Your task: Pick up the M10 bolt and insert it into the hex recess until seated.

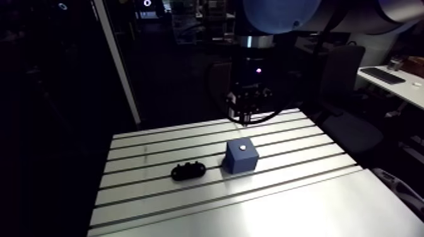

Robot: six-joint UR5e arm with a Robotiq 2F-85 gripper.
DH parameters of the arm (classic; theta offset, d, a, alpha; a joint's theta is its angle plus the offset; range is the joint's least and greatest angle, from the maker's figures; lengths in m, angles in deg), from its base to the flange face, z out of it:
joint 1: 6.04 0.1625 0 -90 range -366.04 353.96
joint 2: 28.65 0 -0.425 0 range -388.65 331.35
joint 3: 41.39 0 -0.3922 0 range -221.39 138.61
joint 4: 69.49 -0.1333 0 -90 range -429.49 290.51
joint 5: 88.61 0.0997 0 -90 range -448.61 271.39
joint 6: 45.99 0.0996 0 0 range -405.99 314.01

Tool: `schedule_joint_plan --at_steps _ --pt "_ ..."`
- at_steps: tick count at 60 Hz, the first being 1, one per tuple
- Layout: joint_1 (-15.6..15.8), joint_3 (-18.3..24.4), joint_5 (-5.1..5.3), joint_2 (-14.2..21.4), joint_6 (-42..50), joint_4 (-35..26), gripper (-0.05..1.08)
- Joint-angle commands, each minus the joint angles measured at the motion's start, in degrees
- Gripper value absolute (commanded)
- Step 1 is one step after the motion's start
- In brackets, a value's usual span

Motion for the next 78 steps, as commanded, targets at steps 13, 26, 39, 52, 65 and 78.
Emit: schedule_joint_plan --at_steps 13,26,39,52,65,78 --pt "-0.5 -3.0 -0.09 -0.8 -2.9 4.1 1.08" --pt "-0.7 -4.1 0.00 -1.2 -3.2 5.4 1.08" --pt "-0.9 -5.7 0.34 -1.3 -4.3 8.0 1.08" --pt "-0.9 -6.3 0.26 -1.3 -4.9 8.9 1.08" --pt "-1.1 -6.3 0.35 -2.1 -5.5 8.9 1.08" --pt "-1.3 -6.3 0.35 -2.7 -5.5 9.2 1.08"
